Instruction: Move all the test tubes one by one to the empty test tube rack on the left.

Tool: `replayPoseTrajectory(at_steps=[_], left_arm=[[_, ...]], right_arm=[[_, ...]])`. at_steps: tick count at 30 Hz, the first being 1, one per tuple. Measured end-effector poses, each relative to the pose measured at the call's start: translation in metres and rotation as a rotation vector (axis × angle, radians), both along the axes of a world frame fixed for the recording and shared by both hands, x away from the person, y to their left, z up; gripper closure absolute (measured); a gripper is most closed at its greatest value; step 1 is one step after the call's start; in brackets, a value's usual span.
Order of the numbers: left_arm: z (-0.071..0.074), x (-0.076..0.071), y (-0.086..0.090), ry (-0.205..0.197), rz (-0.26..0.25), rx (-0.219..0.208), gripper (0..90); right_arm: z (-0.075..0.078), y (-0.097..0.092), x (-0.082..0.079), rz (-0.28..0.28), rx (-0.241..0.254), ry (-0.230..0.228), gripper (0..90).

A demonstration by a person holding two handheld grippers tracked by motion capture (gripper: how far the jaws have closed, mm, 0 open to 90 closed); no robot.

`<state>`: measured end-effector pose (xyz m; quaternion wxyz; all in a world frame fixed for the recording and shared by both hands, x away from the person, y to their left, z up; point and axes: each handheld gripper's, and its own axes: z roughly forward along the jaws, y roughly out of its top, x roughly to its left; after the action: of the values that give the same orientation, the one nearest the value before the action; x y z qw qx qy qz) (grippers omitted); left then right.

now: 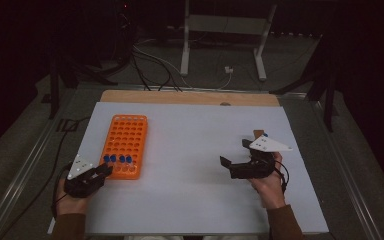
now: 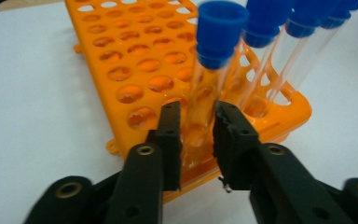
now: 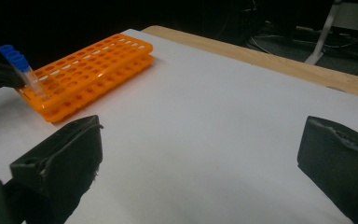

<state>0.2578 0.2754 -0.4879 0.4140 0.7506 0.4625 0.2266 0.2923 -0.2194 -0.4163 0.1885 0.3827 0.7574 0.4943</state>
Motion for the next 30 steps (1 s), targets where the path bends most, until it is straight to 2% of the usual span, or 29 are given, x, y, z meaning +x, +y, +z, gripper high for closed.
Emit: replayPoseTrajectory(at_steps=[5,9,13,19,21,23,26,30], left_arm=[[0.008,-0.005,0.007,-0.044,-0.004,-0.084,63.5],[0.013,-0.007,0.009,-0.067,0.003,-0.121,49.4],[0.016,-0.008,0.007,-0.088,0.019,-0.131,35.7],[0.021,-0.009,0.004,-0.103,0.036,-0.146,17.7],[0.022,-0.010,0.004,-0.110,0.036,-0.152,15.6],[0.023,-0.010,0.003,-0.112,0.039,-0.149,8.5],[0.024,-0.010,0.003,-0.119,0.041,-0.150,2.5],[0.025,-0.012,0.003,-0.133,0.050,-0.150,1.3]], right_arm=[[0.001,-0.001,0.001,-0.003,-0.001,-0.003,0.1],[0.005,-0.005,0.002,-0.015,0.002,-0.012,0.1],[0.007,-0.012,0.004,-0.038,0.005,-0.018,0.2],[0.007,-0.024,0.011,-0.074,-0.016,-0.019,0.2],[0.009,-0.028,0.014,-0.086,-0.019,-0.022,0.2],[0.011,-0.032,0.016,-0.101,-0.024,-0.025,0.2],[0.014,-0.040,0.022,-0.127,-0.028,-0.029,0.2],[0.015,-0.055,0.030,-0.178,-0.012,-0.035,1.5]])
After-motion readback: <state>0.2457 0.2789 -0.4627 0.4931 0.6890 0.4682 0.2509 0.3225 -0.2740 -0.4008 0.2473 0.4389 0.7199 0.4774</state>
